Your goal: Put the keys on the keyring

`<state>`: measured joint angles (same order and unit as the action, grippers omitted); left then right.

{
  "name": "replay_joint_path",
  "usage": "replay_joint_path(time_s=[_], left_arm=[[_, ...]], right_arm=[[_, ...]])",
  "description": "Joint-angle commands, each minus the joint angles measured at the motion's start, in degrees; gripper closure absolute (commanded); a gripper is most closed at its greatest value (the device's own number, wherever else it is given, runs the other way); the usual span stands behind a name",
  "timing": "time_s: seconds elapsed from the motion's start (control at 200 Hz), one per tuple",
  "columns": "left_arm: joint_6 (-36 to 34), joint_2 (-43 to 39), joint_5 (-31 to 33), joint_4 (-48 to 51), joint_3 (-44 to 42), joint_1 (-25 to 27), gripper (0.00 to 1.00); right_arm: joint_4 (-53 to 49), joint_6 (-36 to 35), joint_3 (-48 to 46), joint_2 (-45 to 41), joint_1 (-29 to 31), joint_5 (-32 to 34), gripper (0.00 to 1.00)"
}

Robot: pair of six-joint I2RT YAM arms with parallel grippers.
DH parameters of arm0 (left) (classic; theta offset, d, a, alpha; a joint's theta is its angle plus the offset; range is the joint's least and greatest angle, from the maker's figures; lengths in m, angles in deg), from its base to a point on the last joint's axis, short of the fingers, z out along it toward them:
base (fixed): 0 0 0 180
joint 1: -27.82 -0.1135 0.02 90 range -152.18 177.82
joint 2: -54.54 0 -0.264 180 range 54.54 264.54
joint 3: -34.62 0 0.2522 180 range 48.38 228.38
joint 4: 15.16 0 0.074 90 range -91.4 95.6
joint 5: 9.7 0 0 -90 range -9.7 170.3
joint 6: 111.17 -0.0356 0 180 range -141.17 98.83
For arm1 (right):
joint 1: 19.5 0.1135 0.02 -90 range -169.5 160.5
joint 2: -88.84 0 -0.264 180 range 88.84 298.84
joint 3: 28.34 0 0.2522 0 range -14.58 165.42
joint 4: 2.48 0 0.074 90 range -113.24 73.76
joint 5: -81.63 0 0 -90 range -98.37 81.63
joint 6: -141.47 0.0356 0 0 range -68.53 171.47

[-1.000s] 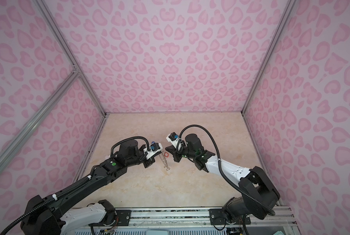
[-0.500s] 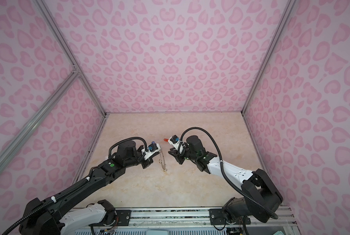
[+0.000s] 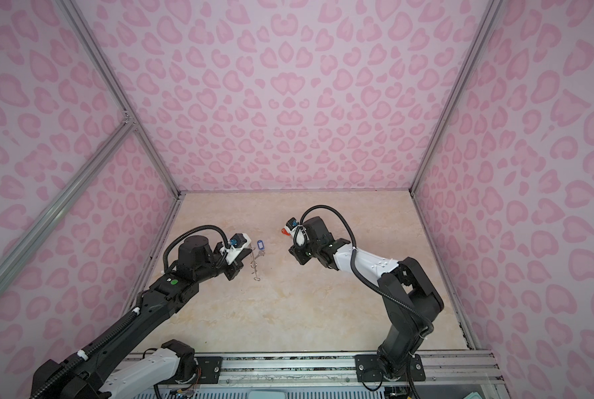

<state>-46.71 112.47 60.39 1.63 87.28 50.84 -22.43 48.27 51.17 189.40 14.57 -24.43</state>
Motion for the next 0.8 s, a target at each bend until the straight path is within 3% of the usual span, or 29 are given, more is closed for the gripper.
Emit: replay_joint_path(time_s=[0.0, 0.37, 0.63, 0.795], left_arm=[[0.8, 0.2, 0.3, -2.2, -0.3, -0.2, 0.97], [1.1, 2.0, 0.8, -2.2, 0.5, -0.2, 0.97], [0.4, 3.0, 1.2, -1.2, 1.8, -0.2, 0.97], [-0.1, 3.7, 1.2, -0.8, 2.2, -0.1, 0.97]], right_arm=[[-7.2, 2.1, 6.2, 5.6, -1.1, 2.8, 0.58], [-23.2, 0.5, 37.0, 29.6, -3.3, 1.9, 0.53], [-30.9, 1.2, 51.2, 40.2, -3.0, 2.5, 0.51], [-34.8, -3.8, 54.1, 42.2, -1.6, -2.0, 0.51]])
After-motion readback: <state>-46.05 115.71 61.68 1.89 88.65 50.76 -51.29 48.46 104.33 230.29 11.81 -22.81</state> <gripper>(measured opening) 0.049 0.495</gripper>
